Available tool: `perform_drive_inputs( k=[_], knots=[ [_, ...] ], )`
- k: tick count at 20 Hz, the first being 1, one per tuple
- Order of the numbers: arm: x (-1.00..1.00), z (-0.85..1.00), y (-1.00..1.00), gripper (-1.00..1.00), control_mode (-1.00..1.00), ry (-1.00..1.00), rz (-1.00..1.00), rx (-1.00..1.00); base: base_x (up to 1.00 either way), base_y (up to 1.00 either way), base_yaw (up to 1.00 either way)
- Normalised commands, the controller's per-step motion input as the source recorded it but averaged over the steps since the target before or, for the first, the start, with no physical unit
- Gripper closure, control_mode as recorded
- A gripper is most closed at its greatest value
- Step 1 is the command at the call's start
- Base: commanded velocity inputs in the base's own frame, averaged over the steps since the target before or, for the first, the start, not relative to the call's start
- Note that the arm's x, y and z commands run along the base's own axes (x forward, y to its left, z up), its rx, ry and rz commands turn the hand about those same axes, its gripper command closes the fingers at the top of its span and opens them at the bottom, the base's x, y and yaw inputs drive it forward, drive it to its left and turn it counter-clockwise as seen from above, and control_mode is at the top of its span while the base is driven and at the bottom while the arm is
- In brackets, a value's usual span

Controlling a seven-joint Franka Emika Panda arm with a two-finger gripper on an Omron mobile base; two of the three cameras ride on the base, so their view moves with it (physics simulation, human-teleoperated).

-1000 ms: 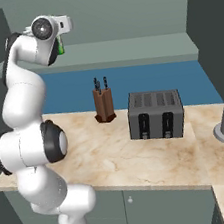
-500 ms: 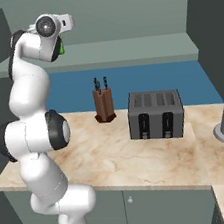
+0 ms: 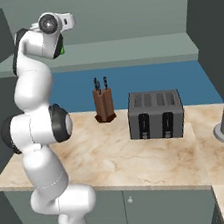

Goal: Get the candle and the beer from the cabinet and move them to the dining counter.

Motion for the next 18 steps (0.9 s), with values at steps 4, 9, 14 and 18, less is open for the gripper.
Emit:
perform_drive_inputs(
  k=[4, 9, 14, 18],
  knots=[
    [0.06, 0.00, 0.14, -1.00, -1.00, 0.03, 0.00, 0.00, 0.00, 0.00, 0.00],
    [0.02, 0.00, 0.21, -1.00, -1.00, 0.01, 0.00, 0.00, 0.00, 0.00, 0.00],
    [0.00, 0.00, 0.13, -1.00, -1.00, 0.00, 0.00, 0.00, 0.00, 0.00, 0.00],
    [0.00, 0.00, 0.04, -1.00, -1.00, 0.00, 0.00, 0.00, 0.00, 0.00, 0.00]
  ],
)
